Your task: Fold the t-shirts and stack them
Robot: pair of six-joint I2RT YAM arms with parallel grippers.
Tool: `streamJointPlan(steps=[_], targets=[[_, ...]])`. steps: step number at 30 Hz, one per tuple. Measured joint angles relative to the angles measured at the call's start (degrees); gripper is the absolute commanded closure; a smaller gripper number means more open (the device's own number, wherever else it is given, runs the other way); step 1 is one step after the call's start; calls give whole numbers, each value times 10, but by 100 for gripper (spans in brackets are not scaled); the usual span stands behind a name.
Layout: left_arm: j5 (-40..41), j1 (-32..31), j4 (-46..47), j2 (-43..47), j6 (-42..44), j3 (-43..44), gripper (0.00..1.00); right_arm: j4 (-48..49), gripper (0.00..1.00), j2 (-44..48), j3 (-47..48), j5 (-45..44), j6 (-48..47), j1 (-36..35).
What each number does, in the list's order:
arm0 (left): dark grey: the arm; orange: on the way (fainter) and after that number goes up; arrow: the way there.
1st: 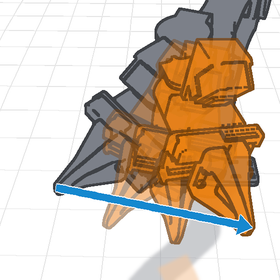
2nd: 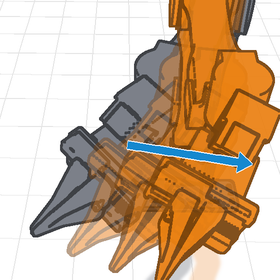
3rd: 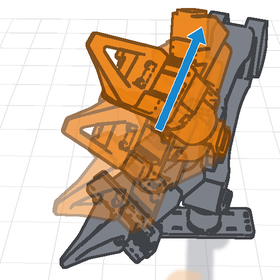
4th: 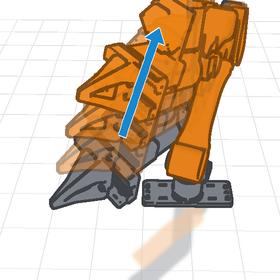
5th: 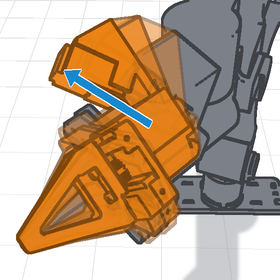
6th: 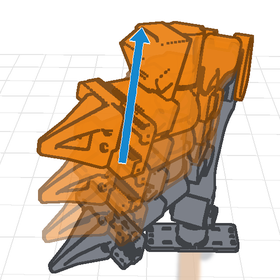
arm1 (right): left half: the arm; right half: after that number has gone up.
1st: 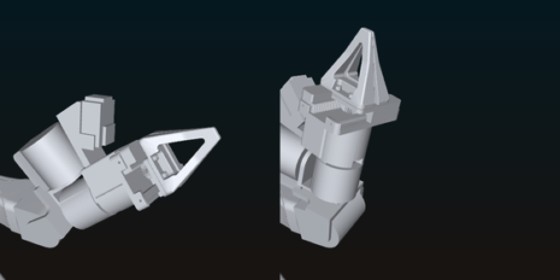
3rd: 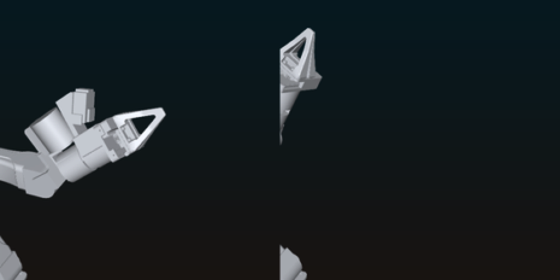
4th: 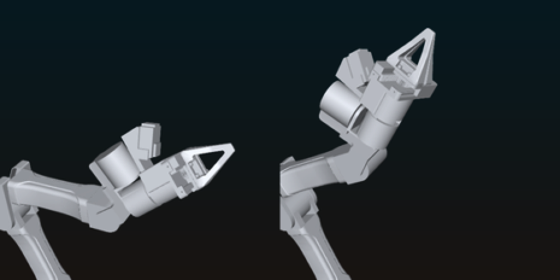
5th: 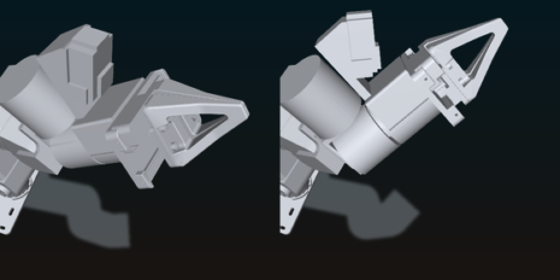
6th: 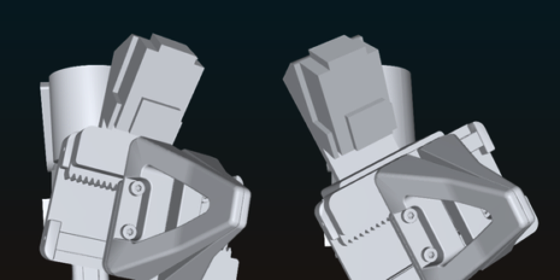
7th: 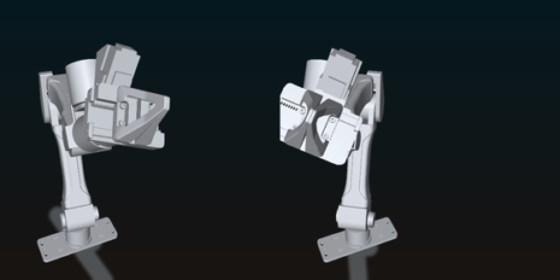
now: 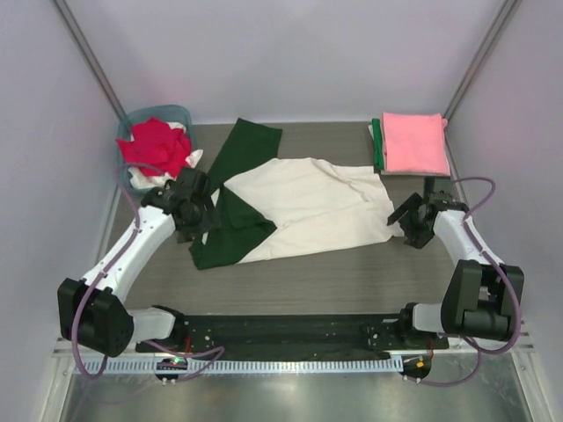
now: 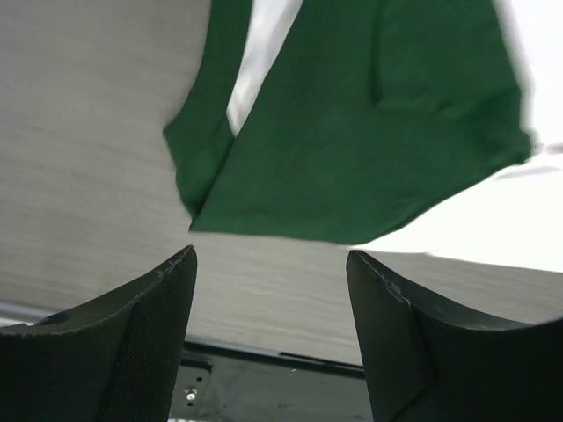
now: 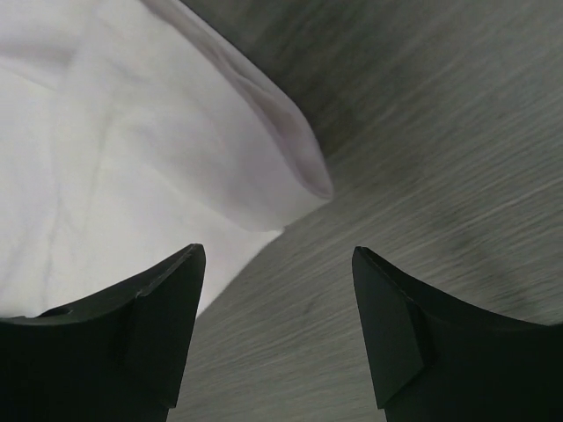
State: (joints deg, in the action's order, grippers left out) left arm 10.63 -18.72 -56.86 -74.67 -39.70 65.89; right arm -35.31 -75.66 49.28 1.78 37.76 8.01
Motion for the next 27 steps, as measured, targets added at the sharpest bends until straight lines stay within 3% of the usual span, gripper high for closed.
streamJointPlan(steps=[6,22,24,25,27], targets=[[-10,1,59,37,-70,-158,31,16,25,-19,-67,36,-5,26],[42,4,176,35,-224,-304,35,98,29,-103,-39,67,-17,34],[52,4,184,19,-229,-301,42,102,30,-113,-31,66,-17,34],[58,4,188,13,-231,-299,58,103,33,-117,-27,64,-18,34],[74,4,194,-2,-233,-290,77,104,36,-123,-21,57,-20,34]])
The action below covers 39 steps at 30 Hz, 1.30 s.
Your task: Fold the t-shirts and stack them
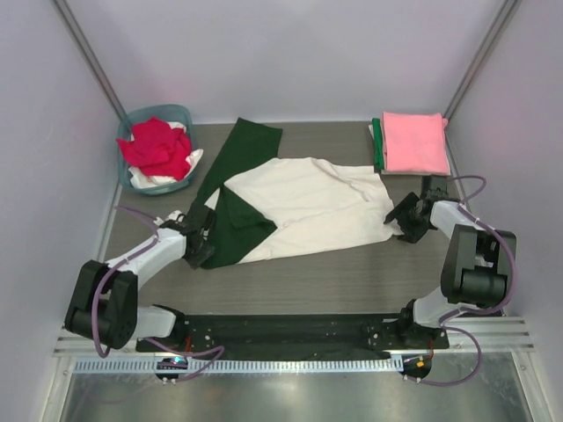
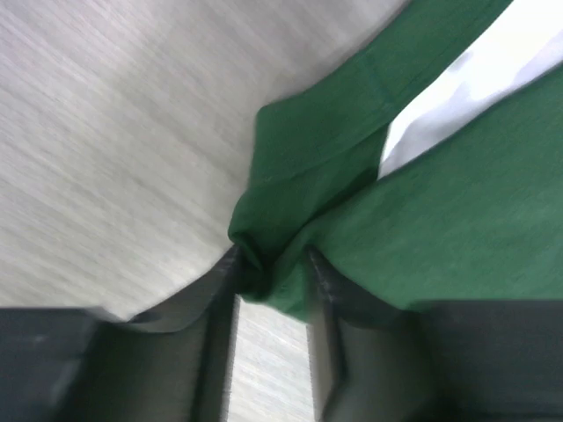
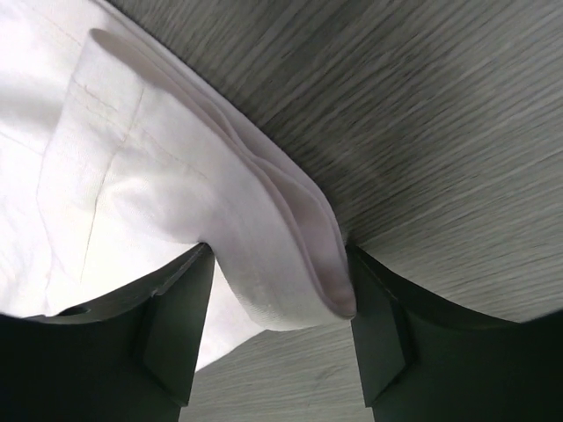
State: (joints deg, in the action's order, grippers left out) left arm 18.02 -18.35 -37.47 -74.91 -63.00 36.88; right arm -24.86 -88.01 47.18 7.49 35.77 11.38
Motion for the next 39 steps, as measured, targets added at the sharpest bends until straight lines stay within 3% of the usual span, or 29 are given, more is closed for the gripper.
streamJointPlan(steps=[1,2,3,4,5,12,21,23,25,26,27,28,30,31,33,39], targets=[[7,0,4,-8,1,6,91,0,45,-2,3,-5,-1,0],[10,1,9,-17,3,13,96,-3,55,-4,6,-13,-5,0],[14,1,10,-23,6,20,100,-6,67,-5,11,-19,-9,0],[19,2,8,-28,10,30,100,-10,88,-5,16,-28,-13,0],[23,3,1,-30,16,42,100,-15,96,-5,21,-35,-17,0],[55,6,-21,38,47,115,100,-51,99,40,36,-72,-19,0],[58,6,-88,183,38,75,100,-101,96,194,-22,-83,-9,0],[55,7,-107,205,27,56,100,-112,90,242,-61,-83,7,0],[46,7,-126,219,13,40,97,-123,75,277,-92,-78,23,0],[41,7,-134,226,5,33,94,-129,72,294,-109,-73,33,0],[33,7,-143,236,-2,25,83,-134,68,306,-123,-69,39,0],[27,7,-152,247,-7,18,74,-140,50,317,-134,-62,46,0],[17,7,-168,274,-20,7,52,-152,24,333,-147,-51,62,0],[10,7,-177,292,-25,2,39,-158,1,342,-150,-46,68,0],[-1,7,-187,324,-37,0,30,-165,0,360,-151,-39,73,0],[-11,7,-201,340,-28,44,30,-172,0,375,-123,-12,73,0]])
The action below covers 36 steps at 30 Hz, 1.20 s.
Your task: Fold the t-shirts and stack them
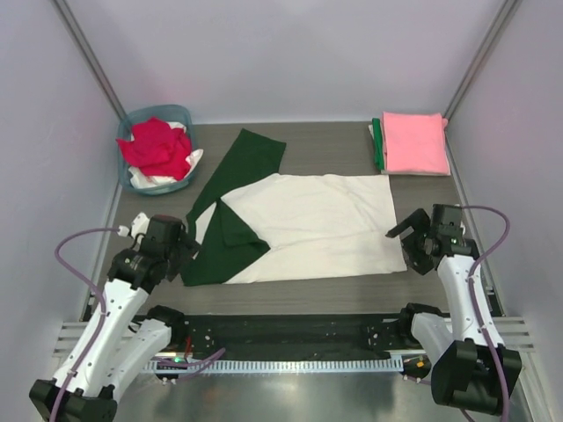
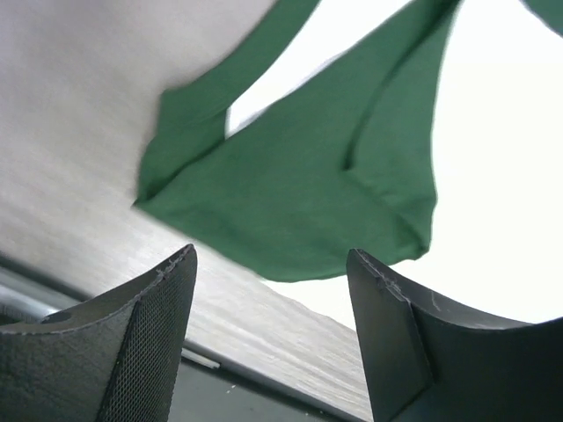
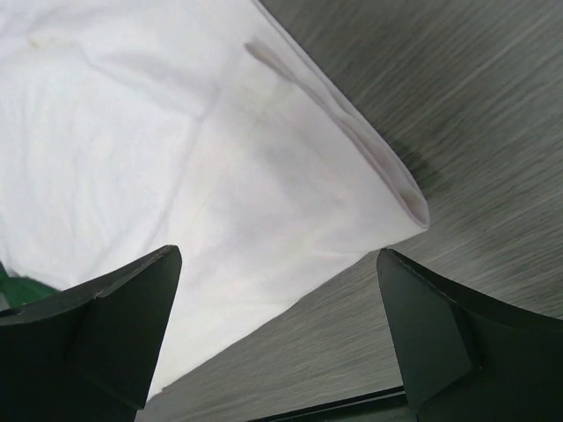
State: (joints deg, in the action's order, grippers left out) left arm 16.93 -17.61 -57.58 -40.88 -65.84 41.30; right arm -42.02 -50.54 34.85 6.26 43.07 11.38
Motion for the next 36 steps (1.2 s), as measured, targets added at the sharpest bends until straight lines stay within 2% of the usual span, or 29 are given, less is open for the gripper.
streamJointPlan(steps=[6,11,19,27,30,36], targets=[[7,0,48,-116,93,114,33,21,0,-90,118,23,-37,-12],[5,0,116,-292,187,229,34,47,0,-157,185,18,-62,-64],[-22,22,211,-657,314,556,37,91,0,-199,183,7,-75,-182],[-73,45,259,-990,357,919,33,133,0,-167,113,21,-92,-202],[-92,51,288,-1059,356,974,33,142,0,-143,91,33,-101,-203],[-111,65,387,-1137,325,982,34,148,0,-107,67,56,-121,-203]])
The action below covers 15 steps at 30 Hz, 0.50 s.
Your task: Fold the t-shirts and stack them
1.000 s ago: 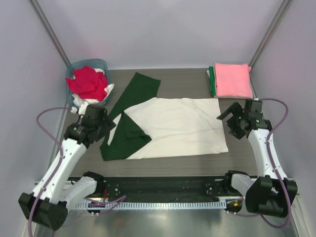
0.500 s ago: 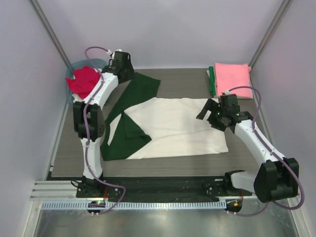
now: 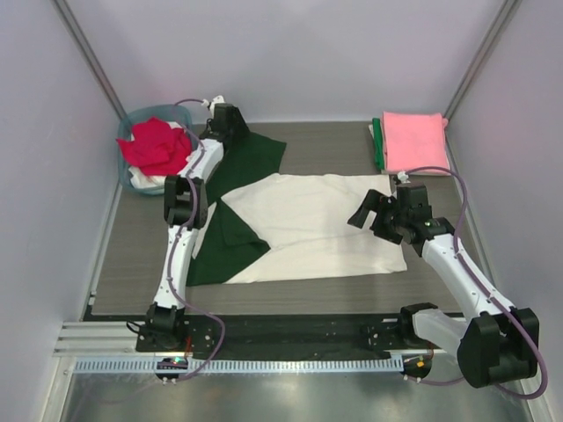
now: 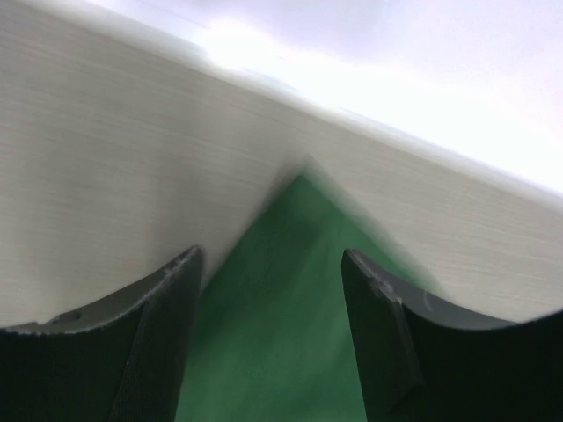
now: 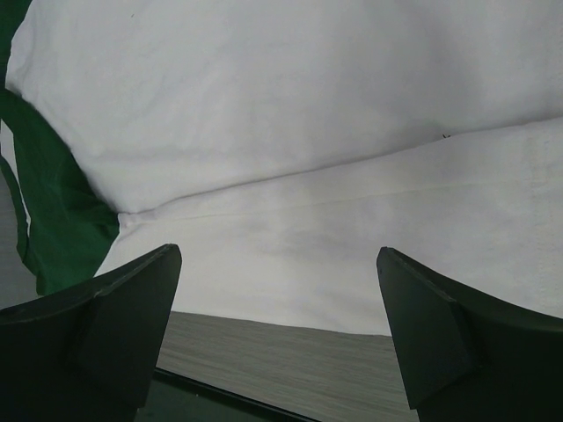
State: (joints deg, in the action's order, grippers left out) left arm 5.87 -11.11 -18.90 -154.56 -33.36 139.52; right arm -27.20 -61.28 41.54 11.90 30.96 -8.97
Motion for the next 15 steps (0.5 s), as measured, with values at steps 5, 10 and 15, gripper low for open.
streamJointPlan(steps=[5,10,15], targets=[[-6,4,68,-50,-42,43,35,6,0,5,-2,13,-7,0],[-42,7,104,-65,-89,50,44,16,0,1,-3,23,-9,0],[-77,6,108,-74,-134,50,83,21,0,-17,-3,27,-10,-1]])
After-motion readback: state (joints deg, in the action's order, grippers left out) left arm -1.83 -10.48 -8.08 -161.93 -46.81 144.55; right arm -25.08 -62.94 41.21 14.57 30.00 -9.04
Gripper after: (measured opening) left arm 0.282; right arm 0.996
